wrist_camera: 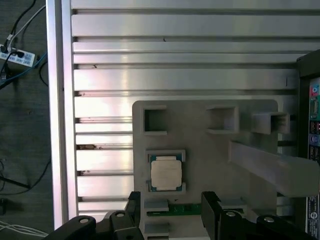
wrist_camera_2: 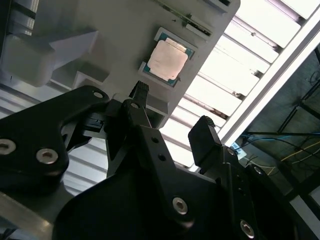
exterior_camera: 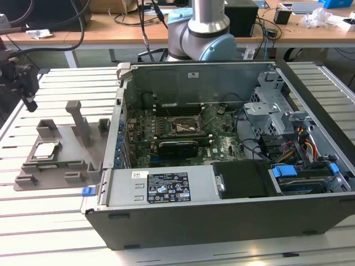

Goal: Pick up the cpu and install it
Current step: 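Pick up the cpu and move it towards the insertion slot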

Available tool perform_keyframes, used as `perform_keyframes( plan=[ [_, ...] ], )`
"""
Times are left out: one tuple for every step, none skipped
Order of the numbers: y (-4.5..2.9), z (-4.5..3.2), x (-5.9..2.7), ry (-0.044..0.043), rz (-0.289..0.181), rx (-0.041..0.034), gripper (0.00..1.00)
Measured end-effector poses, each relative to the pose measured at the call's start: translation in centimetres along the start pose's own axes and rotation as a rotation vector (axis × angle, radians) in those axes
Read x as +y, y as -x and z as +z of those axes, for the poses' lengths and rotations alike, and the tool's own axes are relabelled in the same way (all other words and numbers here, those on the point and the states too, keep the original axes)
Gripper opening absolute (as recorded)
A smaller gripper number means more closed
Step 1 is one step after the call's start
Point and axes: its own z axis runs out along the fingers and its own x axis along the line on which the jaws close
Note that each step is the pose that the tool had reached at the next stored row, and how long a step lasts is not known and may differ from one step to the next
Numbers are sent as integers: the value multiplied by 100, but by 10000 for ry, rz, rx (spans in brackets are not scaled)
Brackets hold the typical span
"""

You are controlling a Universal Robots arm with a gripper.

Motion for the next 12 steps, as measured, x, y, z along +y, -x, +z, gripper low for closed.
perform_keyframes(
  plan=[
    [-1,15,5,1,0,0,60],
    [-1,23,7,1,1,0,60],
    [-1,35,10,0,0,1,60],
    [-2,49,13,0,0,0,60],
    [-2,56,13,0,-1,1,60],
    [-2,72,15,0,0,1,60],
    [-3,88,17,0,0,1,60],
    [-3,97,18,0,0,1,60],
    [-4,107,19,0,0,2,60],
    [-4,117,20,0,1,1,60],
    [-4,124,20,0,0,0,60],
    [-4,131,20,0,0,1,60]
  ],
)
